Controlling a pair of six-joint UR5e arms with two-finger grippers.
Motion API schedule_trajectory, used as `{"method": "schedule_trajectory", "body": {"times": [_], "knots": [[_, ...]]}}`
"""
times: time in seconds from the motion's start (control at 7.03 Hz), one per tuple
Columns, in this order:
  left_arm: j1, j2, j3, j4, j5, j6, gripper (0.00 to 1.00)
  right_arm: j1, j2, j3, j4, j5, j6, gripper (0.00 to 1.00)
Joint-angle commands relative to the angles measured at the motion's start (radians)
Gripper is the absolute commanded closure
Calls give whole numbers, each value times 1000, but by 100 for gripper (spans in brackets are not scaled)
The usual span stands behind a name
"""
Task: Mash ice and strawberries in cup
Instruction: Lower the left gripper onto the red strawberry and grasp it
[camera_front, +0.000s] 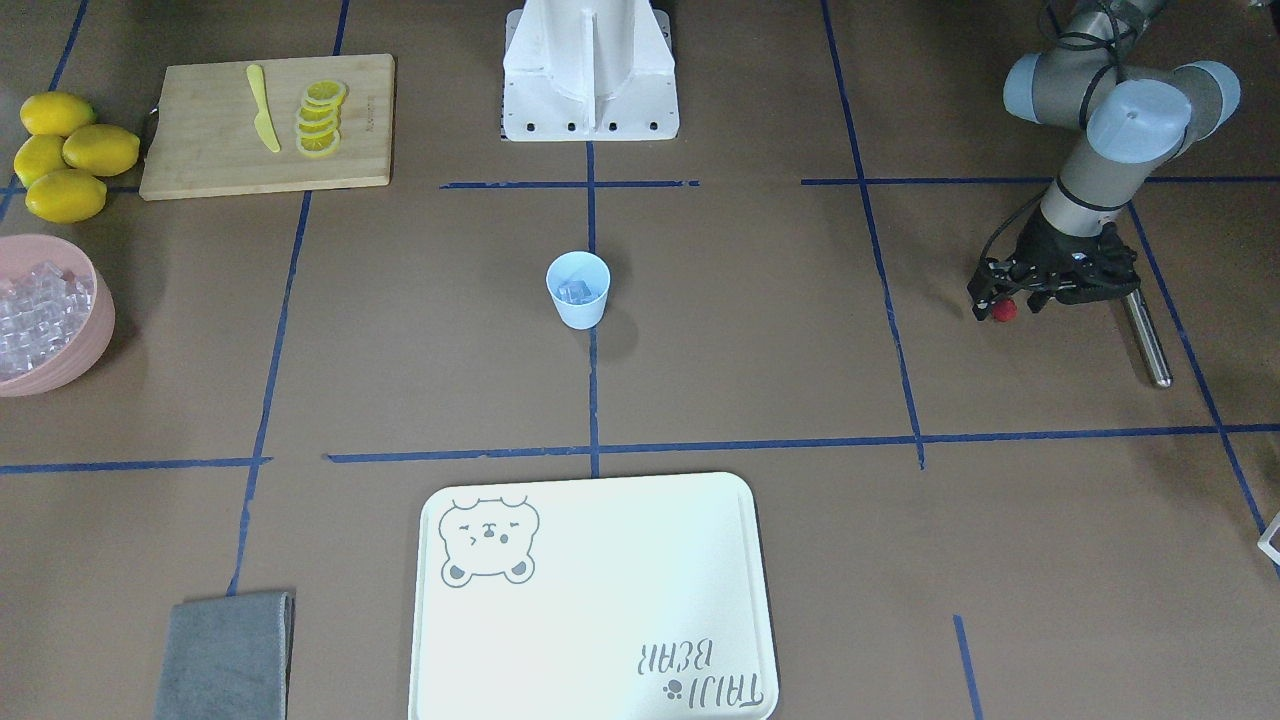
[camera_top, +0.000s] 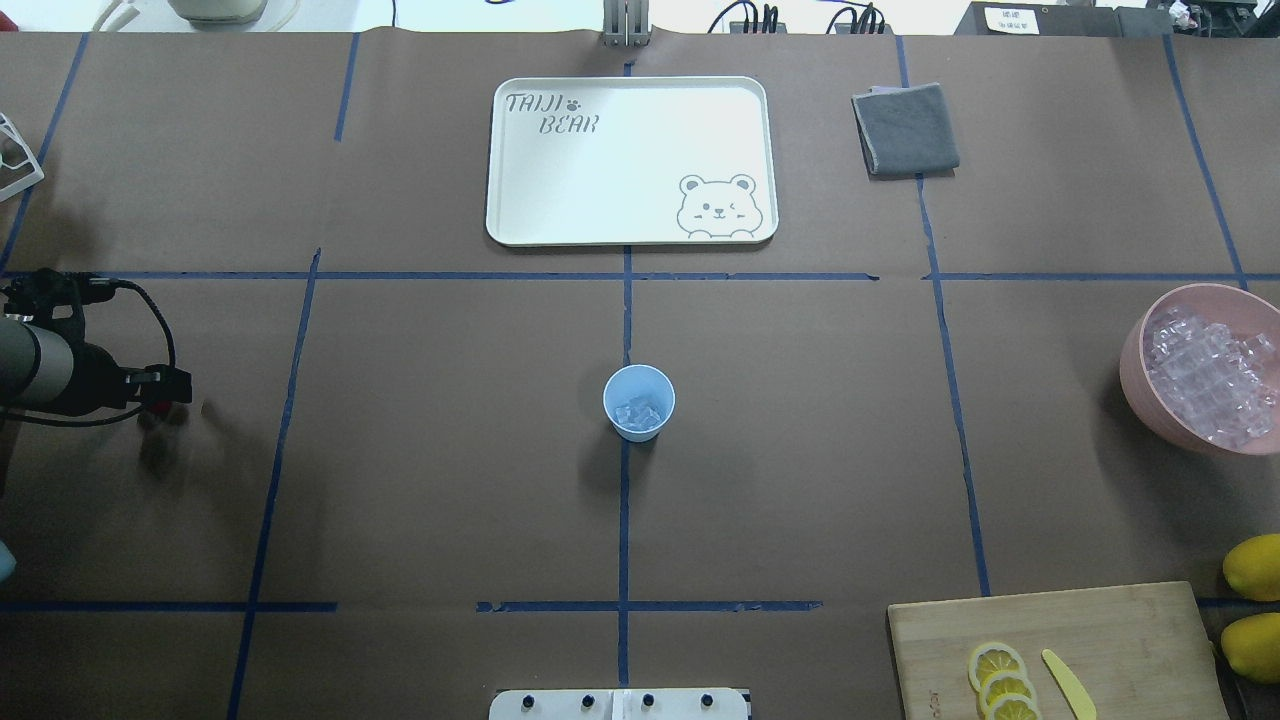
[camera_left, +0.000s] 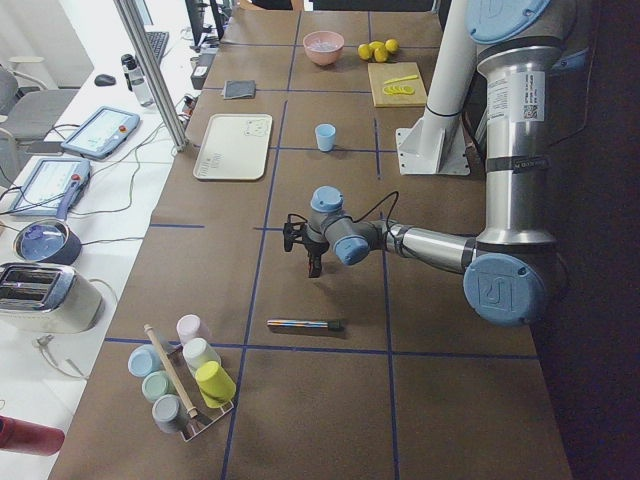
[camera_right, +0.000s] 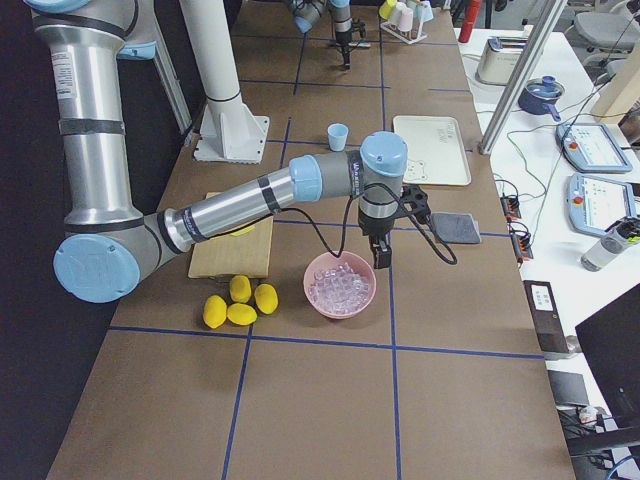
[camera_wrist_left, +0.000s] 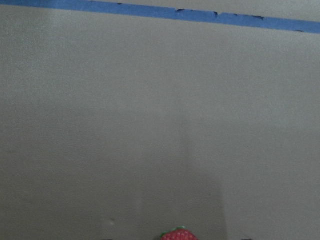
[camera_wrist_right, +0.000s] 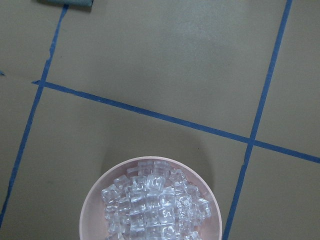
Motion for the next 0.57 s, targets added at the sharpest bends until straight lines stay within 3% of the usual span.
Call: {"method": "schedule_trajectory", "body": {"times": [0.0,0.28,0.43], "knots": [[0,-3,1,0,1,0,31,0,0,1,0,3,2,1],[-2,-1,-1,1,1,0,45,0,2,1,0,3,2,1],[-5,0,-1,0,1,0,62,0,2,1,-2,3,2,1]]}}
